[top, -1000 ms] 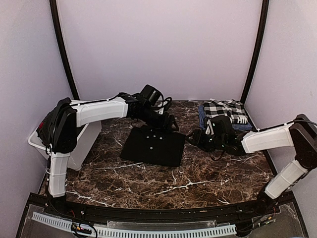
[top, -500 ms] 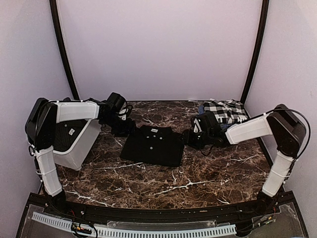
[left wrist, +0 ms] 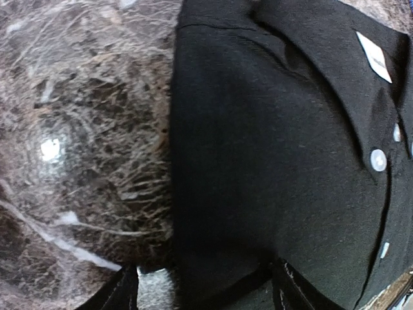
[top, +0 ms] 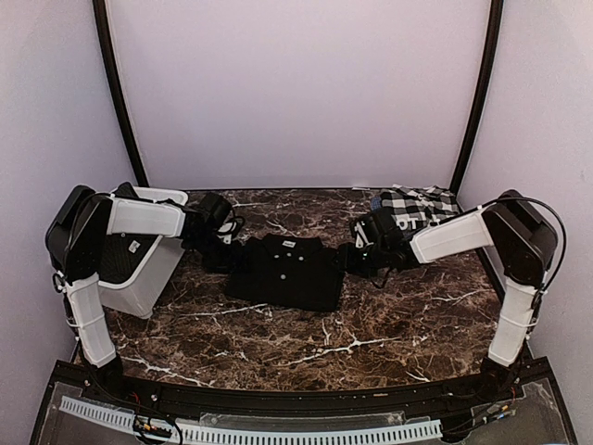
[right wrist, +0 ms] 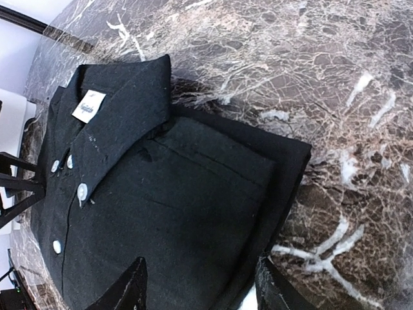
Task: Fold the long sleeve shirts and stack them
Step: Adjust the square-folded shirt at the center of the board.
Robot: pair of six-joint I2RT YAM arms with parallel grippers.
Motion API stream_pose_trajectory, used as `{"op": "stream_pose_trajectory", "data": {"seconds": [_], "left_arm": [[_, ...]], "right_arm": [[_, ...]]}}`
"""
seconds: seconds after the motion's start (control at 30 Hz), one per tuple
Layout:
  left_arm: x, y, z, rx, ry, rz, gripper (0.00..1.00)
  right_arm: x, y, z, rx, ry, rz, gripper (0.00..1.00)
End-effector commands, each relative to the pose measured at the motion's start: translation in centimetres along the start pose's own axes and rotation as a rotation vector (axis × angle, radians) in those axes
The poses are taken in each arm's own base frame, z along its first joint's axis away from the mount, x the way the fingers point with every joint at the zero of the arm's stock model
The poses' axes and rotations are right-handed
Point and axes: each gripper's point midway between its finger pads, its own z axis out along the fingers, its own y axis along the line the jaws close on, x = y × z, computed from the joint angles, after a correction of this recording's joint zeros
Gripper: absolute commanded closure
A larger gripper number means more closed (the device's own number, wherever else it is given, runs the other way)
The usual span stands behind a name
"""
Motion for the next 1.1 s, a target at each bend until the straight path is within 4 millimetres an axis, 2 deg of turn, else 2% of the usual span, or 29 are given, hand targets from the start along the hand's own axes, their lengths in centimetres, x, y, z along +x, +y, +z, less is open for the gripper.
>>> {"op": "stream_pose_trajectory", "data": {"seconds": [0.0, 0.17, 0.33, 0.5, 0.6, 0.7, 0.73, 0.77, 0.83, 0.9, 0.93, 0.97, 1.07], "left_arm": [[0.3, -2.4, -1.1, 0.133, -0.015, 0.017, 0.33], [1.5, -4.0, -1.0, 0.236, 0.022, 0.01, 0.48], [3.5, -5.2, -1.5, 0.255, 0.06, 0.025, 0.71], [6.4, -6.2, -2.3, 0.228, 0.094, 0.04, 0.77], [8.5, -6.5, -2.8, 0.173, 0.113, 0.052, 0.8], [11.3, -6.4, -2.8, 0.152, 0.151, 0.019, 0.77], [11.6, -6.3, -3.1, 0.147, 0.144, 0.013, 0.75], [12.4, -5.8, -3.0, 0.133, 0.16, -0.008, 0.71], [12.8, -5.0, -3.4, 0.098, 0.149, -0.023, 0.63], [12.2, -4.4, -4.2, 0.052, 0.116, -0.024, 0.56], [11.1, -4.3, -4.9, 0.028, 0.076, -0.02, 0.54], [10.7, -3.6, -5.2, -0.012, 0.057, -0.021, 0.52], [8.5, -3.5, -6.6, -0.028, -0.004, -0.025, 0.51]], "right_arm": [[0.1, -0.3, 1.0, 0.006, 0.028, -0.023, 0.47], [0.7, -0.2, 1.6, -0.013, 0.053, -0.026, 0.5], [1.0, 0.5, 1.8, -0.032, 0.068, -0.044, 0.6], [2.0, 1.0, 1.5, -0.04, 0.099, -0.073, 0.81], [3.5, 0.8, 0.7, -0.029, 0.123, -0.097, 0.88], [4.7, 0.2, -0.1, 0.008, 0.141, -0.128, 0.88], [5.0, -0.1, -0.4, 0.023, 0.147, -0.135, 0.87], [5.2, -0.5, -0.8, 0.04, 0.154, -0.137, 0.85], [5.2, -0.6, -1.6, 0.051, 0.148, -0.145, 0.76], [4.7, -0.2, -2.5, 0.052, 0.135, -0.153, 0.68], [4.3, 0.1, -2.9, 0.053, 0.126, -0.161, 0.65], [3.8, 0.3, -3.3, 0.059, 0.117, -0.169, 0.63], [2.0, 1.3, -4.2, 0.082, 0.079, -0.198, 0.61]]}}
